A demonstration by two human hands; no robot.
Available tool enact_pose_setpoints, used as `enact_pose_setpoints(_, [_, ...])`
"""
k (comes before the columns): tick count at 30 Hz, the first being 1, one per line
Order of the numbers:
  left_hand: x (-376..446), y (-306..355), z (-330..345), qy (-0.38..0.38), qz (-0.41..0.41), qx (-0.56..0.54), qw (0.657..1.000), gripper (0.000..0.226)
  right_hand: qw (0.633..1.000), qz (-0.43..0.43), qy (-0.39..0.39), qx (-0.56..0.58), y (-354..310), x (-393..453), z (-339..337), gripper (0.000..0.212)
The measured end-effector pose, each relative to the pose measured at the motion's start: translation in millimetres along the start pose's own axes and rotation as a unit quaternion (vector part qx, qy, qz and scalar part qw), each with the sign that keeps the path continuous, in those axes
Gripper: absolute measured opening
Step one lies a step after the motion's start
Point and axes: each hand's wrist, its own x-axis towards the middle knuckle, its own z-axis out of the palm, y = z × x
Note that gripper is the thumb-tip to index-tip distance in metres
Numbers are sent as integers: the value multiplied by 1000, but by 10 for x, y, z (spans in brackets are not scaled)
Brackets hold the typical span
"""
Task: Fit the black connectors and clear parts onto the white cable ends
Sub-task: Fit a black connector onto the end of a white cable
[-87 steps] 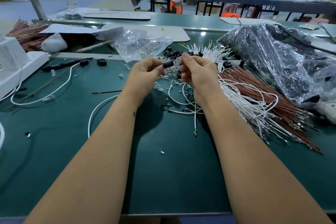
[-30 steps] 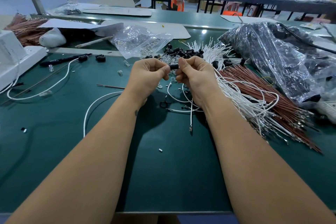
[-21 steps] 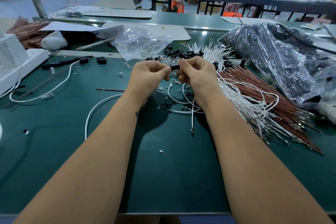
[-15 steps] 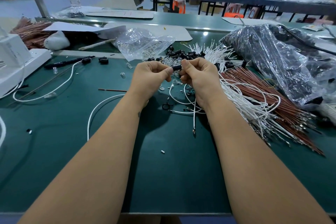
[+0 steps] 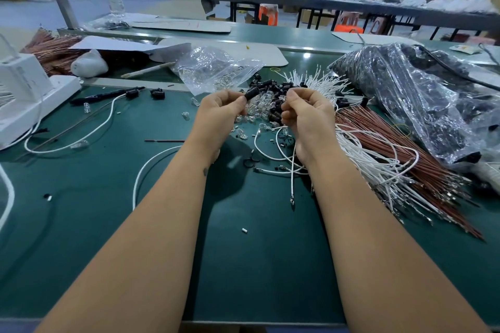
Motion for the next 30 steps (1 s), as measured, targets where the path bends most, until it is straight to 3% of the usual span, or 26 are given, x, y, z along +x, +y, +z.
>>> enact_pose_setpoints(6, [-21, 66, 13, -53, 49, -105, 992, 18, 1000, 9, -8, -8, 2, -9, 32, 13])
enact_pose_setpoints(13, [-59, 140, 22, -65, 66, -226, 970, 21, 999, -3, -37, -40, 10, -25, 46, 14])
enact_pose_setpoints(20, [-92, 164, 8, -98, 81, -239, 963, 19, 997, -2, -60, -57, 36, -33, 62, 14])
enact_pose_setpoints(23, [-73, 131, 13, -105, 103, -213, 966, 16, 996, -5, -70, -56, 33, -33, 62, 18])
enact_pose_setpoints(27, [13, 6, 11, -42, 83, -34, 995, 15, 996, -7, -92, -17, 12, -46, 63, 15])
enact_pose_setpoints(30, [32, -53, 7, -7, 74, 47, 996, 19, 995, 1, -100, 2, -7, -56, 54, 13])
